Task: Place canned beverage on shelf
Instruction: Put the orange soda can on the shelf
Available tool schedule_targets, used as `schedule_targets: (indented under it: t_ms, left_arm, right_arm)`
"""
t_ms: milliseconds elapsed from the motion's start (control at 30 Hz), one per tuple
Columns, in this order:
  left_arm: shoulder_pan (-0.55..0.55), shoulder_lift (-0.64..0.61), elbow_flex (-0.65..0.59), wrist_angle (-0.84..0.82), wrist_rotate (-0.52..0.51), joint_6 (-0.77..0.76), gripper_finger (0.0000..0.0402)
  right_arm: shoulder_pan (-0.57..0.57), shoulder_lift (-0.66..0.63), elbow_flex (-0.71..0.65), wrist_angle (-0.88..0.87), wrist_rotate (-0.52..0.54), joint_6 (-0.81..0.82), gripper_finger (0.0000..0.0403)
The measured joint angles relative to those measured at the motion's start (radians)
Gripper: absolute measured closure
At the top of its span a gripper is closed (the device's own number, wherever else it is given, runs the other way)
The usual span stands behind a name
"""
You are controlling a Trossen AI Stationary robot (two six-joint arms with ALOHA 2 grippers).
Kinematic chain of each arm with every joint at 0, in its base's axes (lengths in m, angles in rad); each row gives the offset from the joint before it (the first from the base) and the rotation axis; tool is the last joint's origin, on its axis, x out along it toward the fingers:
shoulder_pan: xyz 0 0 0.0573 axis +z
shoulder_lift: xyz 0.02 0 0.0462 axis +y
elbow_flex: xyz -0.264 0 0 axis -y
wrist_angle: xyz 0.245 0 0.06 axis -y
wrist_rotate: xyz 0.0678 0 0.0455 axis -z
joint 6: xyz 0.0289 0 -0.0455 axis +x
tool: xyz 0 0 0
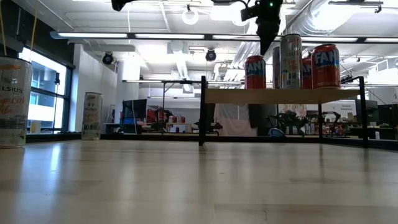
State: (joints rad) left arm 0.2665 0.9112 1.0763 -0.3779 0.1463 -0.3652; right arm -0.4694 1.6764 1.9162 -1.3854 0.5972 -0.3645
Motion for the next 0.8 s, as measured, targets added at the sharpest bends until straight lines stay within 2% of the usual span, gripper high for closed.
schedule_targets:
  t_ms: [233, 500, 667, 800]
  left_arm:
    - [0.0, 0.0, 0.0, 0.009, 0.0, 0.011, 0.0037]
    - [0.0, 0.0, 0.0, 0.01, 0.0, 0.0, 0.0037]
    - [0.0, 0.0, 0.0, 0.01, 0.0, -0.001, 0.0037]
    - [0.0, 0.0, 0.0, 0.005, 0.001, -0.006, 0.0037]
  right_arm:
    - [0.015, 0.0, 0.002, 0.093, -0.085, -0.007, 0.0041]
    - [-0.019, 0.011, -0.001, 0.25, -0.112, 0.001, 0.0041]
    - [-0.057, 0.04, -0.001, 0.26, -0.197, 0.055, 0.0041]
    - [-0.065, 0.053, -0.002, 0.226, -0.164, 0.069, 0.0041]
